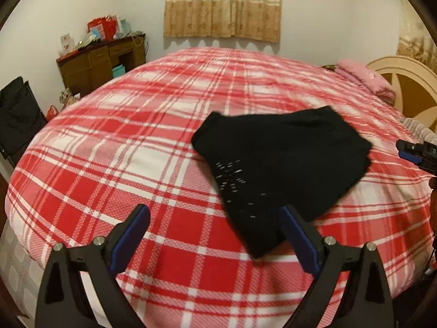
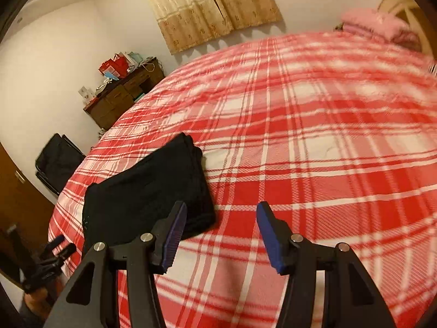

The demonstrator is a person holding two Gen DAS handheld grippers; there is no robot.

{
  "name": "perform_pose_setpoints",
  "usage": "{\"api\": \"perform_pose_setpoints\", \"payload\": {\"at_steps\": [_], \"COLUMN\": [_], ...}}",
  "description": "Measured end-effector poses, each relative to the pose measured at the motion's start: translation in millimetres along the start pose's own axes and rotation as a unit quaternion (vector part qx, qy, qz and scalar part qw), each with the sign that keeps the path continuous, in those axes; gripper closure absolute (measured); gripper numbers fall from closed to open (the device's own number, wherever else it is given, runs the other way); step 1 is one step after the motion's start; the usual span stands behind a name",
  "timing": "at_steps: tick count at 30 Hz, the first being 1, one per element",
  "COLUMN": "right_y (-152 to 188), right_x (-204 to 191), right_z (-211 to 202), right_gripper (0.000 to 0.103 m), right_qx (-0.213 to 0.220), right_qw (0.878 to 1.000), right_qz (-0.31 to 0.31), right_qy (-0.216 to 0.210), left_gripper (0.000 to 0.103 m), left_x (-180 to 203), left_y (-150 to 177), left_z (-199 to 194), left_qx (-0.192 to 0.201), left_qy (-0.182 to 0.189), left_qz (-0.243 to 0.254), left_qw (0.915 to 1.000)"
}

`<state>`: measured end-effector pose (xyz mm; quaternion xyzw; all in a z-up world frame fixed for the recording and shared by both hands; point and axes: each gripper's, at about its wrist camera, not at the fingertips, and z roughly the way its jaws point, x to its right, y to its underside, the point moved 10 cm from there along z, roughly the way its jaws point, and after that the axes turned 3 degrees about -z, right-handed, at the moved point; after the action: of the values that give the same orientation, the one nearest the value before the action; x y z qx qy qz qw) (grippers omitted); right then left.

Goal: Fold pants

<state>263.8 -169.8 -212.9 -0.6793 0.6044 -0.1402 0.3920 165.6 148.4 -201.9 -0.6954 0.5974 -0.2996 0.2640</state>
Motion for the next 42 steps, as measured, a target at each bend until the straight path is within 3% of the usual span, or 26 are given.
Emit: {"api": "perform_pose_setpoints", "payload": {"at_steps": [4,13,20,32,42], "right_y": [1,1,16,31,33], "right_x": [-29,-92,-123,-138,-136], "right_z": [-31,-101,-133,-144,-142], "right_gripper": [0.047,0.047,0.036,0.036,0.035], "right_qx": [0.023,0.103,0.135,0.145,0.141], "right_qw": [0.999,0.990,0.982,0.974,0.976], "right_qz": [-0.026,-0.095,-0.129,-0.162,-0.155], "right_qy": [-0.008,0.022,0.037,0.057,0.054], "left_gripper": [0.005,0.004,0.000,0.000,0.000], "left_x": [9,23,27,30,31], "left_y": [-5,-27,-39,-32,-30], "left_z": [-18,-66,-87,-86,-87], "left_qx": [0.016,0.071,0.099,0.092,0.092], "left_qy": [0.009,0.034,0.044,0.026,0.023], "left_qz": [0.008,0.007,0.005,0.015,0.016], "left_qw": [0.9998,0.9968,0.9941,0.9954,0.9954]}}
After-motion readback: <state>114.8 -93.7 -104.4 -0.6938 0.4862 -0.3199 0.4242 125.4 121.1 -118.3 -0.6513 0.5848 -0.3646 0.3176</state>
